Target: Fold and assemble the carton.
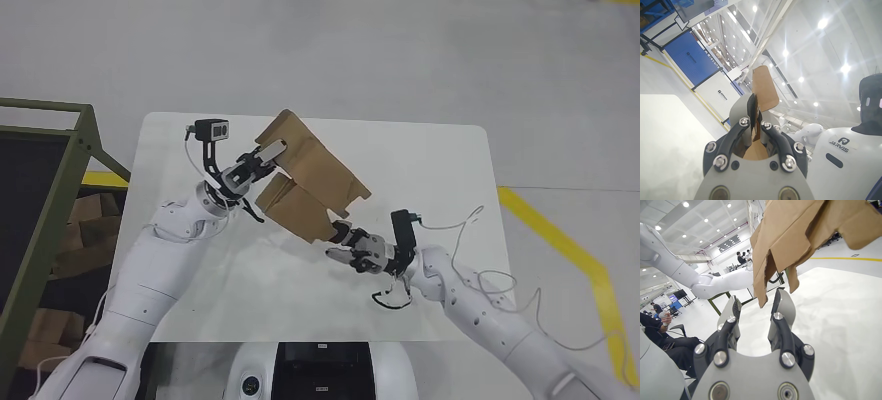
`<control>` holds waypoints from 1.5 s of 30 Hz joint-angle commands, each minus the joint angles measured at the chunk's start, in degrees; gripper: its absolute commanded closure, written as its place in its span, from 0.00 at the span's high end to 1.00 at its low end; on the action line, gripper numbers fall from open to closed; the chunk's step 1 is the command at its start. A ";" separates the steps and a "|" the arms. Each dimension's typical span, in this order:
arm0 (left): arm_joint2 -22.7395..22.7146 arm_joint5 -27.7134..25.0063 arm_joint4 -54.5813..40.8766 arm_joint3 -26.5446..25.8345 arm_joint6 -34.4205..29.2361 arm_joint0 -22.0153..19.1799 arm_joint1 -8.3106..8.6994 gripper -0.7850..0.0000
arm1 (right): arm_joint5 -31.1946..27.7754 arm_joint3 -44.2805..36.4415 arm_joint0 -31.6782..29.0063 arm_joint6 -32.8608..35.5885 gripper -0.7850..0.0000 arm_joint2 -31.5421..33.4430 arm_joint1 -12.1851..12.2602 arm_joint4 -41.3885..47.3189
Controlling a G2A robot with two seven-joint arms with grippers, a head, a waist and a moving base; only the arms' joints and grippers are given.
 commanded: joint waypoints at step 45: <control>-1.32 -4.83 -2.12 1.87 -6.59 0.85 -0.47 0.00 | 0.00 -1.03 -0.37 -7.91 0.00 0.88 2.28 -1.49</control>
